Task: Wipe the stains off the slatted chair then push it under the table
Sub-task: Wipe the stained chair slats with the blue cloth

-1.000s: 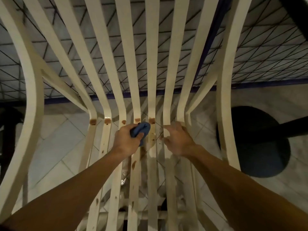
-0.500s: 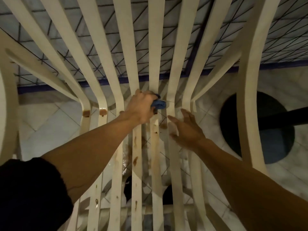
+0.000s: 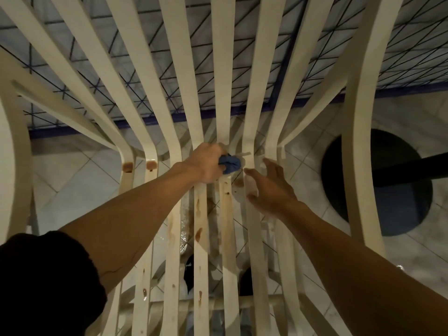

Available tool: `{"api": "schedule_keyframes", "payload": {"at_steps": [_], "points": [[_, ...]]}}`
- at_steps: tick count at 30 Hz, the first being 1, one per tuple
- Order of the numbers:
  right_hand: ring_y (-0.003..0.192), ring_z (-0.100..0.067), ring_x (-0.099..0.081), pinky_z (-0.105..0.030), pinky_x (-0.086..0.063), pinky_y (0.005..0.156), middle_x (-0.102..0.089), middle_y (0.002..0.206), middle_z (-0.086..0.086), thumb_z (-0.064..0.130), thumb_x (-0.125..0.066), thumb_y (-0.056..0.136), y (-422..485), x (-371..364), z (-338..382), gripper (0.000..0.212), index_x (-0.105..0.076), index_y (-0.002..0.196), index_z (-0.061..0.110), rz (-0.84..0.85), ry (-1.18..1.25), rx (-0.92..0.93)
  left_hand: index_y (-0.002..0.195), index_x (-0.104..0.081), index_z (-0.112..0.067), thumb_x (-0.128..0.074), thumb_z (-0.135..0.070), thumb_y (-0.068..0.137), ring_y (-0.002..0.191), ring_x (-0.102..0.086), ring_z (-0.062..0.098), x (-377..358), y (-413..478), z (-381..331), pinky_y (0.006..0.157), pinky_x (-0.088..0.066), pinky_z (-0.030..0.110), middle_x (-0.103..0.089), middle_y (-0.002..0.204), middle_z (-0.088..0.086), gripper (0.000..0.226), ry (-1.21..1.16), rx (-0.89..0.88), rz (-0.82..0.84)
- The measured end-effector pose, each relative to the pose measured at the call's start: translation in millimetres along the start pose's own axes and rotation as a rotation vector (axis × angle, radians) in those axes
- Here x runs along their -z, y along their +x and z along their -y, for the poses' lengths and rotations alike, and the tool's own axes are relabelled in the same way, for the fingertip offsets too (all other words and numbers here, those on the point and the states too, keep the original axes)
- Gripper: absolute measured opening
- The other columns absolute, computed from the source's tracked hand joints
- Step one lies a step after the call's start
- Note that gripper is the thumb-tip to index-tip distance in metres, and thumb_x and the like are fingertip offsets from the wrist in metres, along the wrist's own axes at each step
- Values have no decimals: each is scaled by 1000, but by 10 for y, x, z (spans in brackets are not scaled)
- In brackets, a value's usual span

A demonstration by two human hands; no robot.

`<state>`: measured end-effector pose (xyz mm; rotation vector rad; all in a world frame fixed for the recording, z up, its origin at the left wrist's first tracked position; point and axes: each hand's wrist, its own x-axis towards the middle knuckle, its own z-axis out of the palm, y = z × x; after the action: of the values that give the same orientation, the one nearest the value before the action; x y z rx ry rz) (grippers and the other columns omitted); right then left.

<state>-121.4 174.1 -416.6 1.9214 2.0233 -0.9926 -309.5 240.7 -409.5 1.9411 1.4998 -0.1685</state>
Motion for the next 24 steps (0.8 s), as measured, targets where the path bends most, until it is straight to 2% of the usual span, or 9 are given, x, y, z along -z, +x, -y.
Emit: {"api": "schedule_keyframes", "payload": {"at_steps": [3,7,9,11,15,19,21,24], "points": [[149,-27,9,-48,-34,110,3,161,-4,33,-60,93,-4,-31,-5,66,-26,149,38,-2,4,6,107,-71,-9,-63,-18,90,88,-64,25,23,0,-8,76,-57,35,-67,96,12,21,-11,6,48],[149,-29,10,-48,-28,115,5,161,-4,33,-59,94,4,-69,-23,66,-24,150,37,-12,2,15,105,-72,-9,-68,-13,84,96,-63,26,56,55,11,73,-44,25,-70,100,12,22,-46,-54,-202],[149,-29,12,-49,-28,115,7,161,-4,33,-59,95,8,-83,-34,67,-22,150,38,-13,6,12,105,-72,-9,-65,-10,86,97,-61,29,6,31,-18,73,-41,26,-69,99,12,21,-46,-87,-277],[149,-27,14,-49,-27,116,9,161,-2,33,-59,95,7,-89,-32,68,-21,151,39,-5,6,5,111,-70,-11,-63,-11,89,101,-55,33,-91,-21,-31,77,-43,32,-67,104,13,23,-10,-85,-282],[149,-26,14,-49,-29,115,10,161,-2,33,-59,95,8,-85,-42,68,-22,151,39,-4,15,5,109,-69,-10,-62,-16,90,96,-61,30,-206,-115,-20,66,-35,23,-69,100,14,21,-9,-5,-215],[149,-27,13,-49,-29,116,11,161,-2,32,-60,94,16,-94,-36,69,-21,151,40,-7,8,2,112,-71,-15,-67,-22,87,97,-64,25,-168,-151,-7,73,-48,26,-70,102,11,26,-30,36,-112],[149,-27,14,-49,-27,117,12,161,-1,30,-60,94,8,-93,-30,69,-21,151,40,-5,21,1,113,-71,-16,-68,-20,87,99,-63,26,-145,-125,10,77,-51,28,-69,104,12,27,-39,39,-136],[149,-26,15,-48,-24,117,12,161,-1,30,-60,94,8,-100,-33,68,-22,150,40,-15,30,5,113,-70,-12,-68,-18,88,101,-60,29,-91,-54,3,77,-48,28,-66,105,14,26,-38,19,-243]]}}
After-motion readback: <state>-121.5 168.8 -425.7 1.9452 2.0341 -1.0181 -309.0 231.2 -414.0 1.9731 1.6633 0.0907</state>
